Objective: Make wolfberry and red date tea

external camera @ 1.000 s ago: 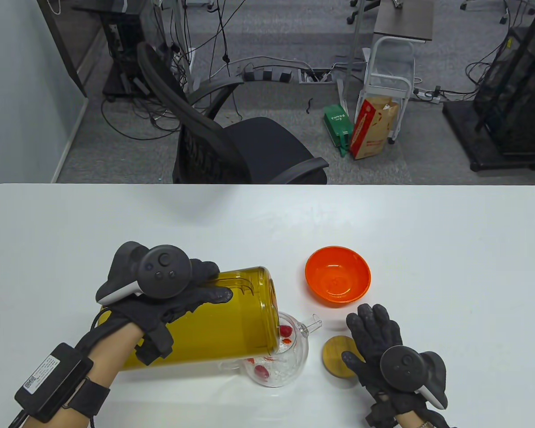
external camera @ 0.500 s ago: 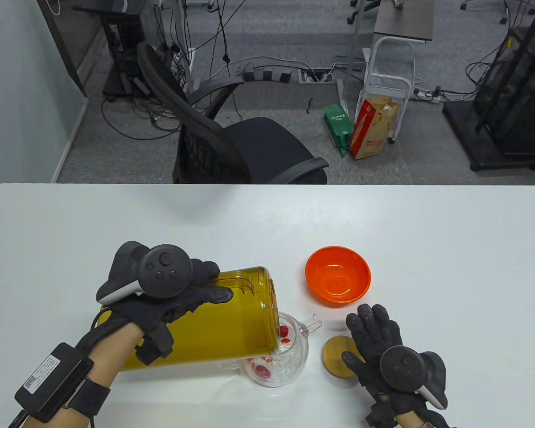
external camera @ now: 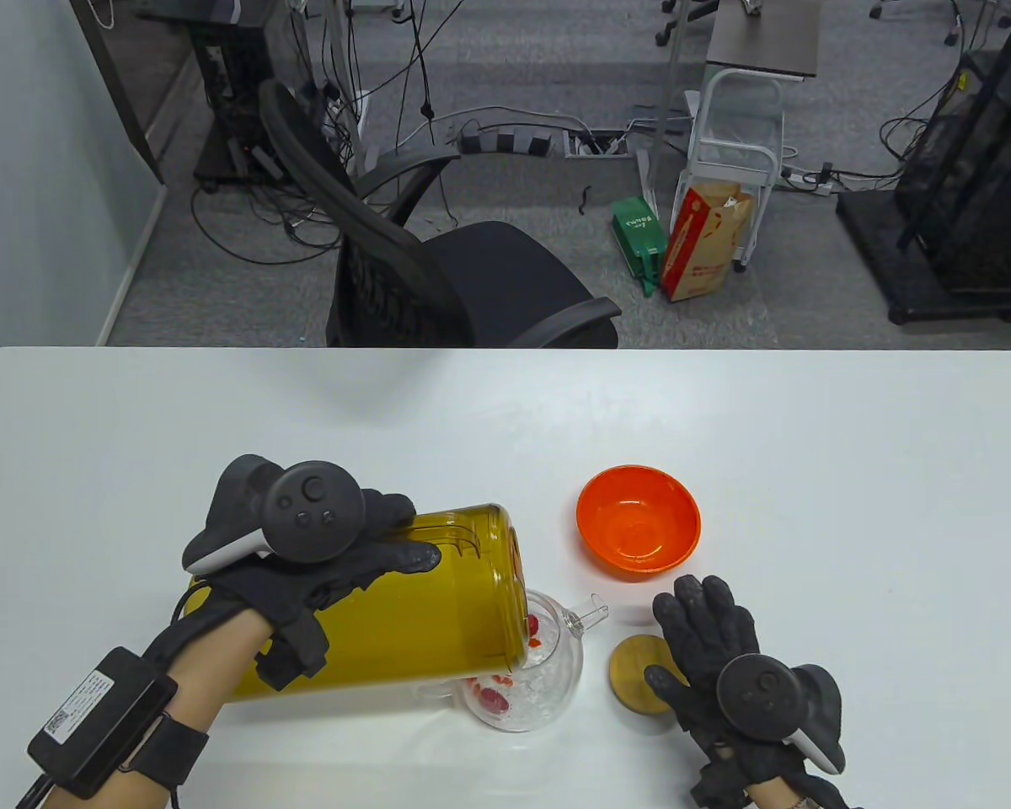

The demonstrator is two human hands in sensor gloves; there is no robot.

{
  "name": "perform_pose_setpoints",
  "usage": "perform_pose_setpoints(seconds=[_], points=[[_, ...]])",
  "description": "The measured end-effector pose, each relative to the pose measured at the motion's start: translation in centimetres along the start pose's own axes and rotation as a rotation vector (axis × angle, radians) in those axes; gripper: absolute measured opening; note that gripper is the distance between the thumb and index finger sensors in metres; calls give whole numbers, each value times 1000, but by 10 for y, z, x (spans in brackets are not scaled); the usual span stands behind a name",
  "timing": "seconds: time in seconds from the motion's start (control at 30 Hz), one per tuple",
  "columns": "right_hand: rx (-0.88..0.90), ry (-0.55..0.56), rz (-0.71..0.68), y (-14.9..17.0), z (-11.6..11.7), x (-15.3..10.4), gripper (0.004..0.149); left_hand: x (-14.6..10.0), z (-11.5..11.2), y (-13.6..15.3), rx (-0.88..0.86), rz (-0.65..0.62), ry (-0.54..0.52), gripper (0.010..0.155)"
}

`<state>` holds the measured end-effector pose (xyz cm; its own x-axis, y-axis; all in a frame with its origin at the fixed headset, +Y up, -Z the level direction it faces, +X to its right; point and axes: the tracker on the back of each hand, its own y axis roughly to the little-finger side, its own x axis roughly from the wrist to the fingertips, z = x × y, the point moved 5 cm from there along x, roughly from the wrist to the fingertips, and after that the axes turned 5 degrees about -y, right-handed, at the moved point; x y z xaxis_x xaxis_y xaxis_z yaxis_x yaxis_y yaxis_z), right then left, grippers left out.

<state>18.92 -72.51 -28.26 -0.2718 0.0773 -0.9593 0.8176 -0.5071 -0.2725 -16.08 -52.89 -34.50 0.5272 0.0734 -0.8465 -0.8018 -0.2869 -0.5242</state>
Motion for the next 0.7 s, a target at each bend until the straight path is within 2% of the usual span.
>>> perform_pose_setpoints(seconds=[0.7], points=[[-3, -2, 0, -1, 0, 0, 76, 1, 0, 0, 0, 6, 8, 60]])
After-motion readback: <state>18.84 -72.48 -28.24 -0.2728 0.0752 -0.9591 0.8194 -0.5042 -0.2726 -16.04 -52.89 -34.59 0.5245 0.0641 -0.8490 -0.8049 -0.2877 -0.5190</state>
